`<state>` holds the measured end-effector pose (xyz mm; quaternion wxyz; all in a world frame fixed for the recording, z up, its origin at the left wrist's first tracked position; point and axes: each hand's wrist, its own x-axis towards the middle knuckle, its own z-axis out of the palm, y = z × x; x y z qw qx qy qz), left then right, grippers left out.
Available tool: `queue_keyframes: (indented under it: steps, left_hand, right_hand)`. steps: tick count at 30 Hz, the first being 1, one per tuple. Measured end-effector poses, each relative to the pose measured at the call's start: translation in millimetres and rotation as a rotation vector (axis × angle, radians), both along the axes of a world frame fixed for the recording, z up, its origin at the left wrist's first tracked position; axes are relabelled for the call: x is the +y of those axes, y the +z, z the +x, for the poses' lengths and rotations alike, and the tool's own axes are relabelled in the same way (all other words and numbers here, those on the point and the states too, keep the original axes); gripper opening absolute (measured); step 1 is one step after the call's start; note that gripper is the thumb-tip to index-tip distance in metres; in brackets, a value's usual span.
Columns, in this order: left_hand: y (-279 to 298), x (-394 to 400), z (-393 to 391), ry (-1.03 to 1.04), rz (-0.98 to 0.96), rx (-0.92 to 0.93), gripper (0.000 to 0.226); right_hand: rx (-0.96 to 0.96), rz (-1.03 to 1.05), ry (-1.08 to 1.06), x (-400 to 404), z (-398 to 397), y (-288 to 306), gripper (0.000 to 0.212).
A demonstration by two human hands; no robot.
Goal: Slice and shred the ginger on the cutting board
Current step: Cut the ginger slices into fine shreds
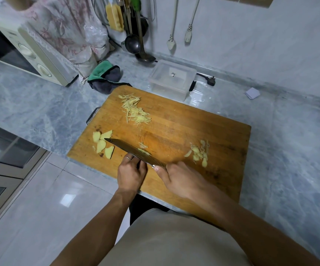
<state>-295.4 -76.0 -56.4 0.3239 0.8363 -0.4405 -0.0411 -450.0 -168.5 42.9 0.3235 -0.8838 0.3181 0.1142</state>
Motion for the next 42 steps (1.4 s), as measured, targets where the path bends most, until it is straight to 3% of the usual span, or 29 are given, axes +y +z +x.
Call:
queue_keyframes:
  steps: [7, 11, 17, 23, 28, 34, 42]
  left_hand:
    - [-2.3, -0.7, 1.0, -0.004, -0.004, 0.007, 0.036]
    - [-2.9, -1.1, 1.5, 0.006, 0.015, 0.019, 0.025]
    - [0.4, -1.3, -1.3, 0.017, 0.001, 0.030, 0.038]
    - [-0.6, -1.4, -2.4, 0.046, 0.017, 0.040, 0.018]
    - [-2.4, -0.8, -1.3, 0.037, -0.025, 0.014, 0.035]
    - [-0.8, -0.7, -2.6, 0.049, 0.001, 0.037, 0.015]
    - [0.1, -1.4, -4.0, 0.078, 0.007, 0.049, 0.015]
  right_hand:
    - [0.015, 0.018, -0.022, 0.4, 2.3, -2.1, 0.060]
    - [0.014, 0.012, -0.026, 3.0, 6.0, -4.4, 0.058]
    - [0.002, 0.007, -0.025, 7.9, 0.9, -4.8, 0.059]
    - [-0.010, 0.000, -0.004, 4.2, -0.5, 1.3, 0.058]
    - [-0.005, 0.009, 0.006, 3.3, 2.1, 0.0, 0.056]
    - [0.000, 0.008, -0.012, 5.6, 4.3, -0.1, 0.056]
    - [-0.014, 0.016, 0.006, 4.5, 0.9, 2.3, 0.062]
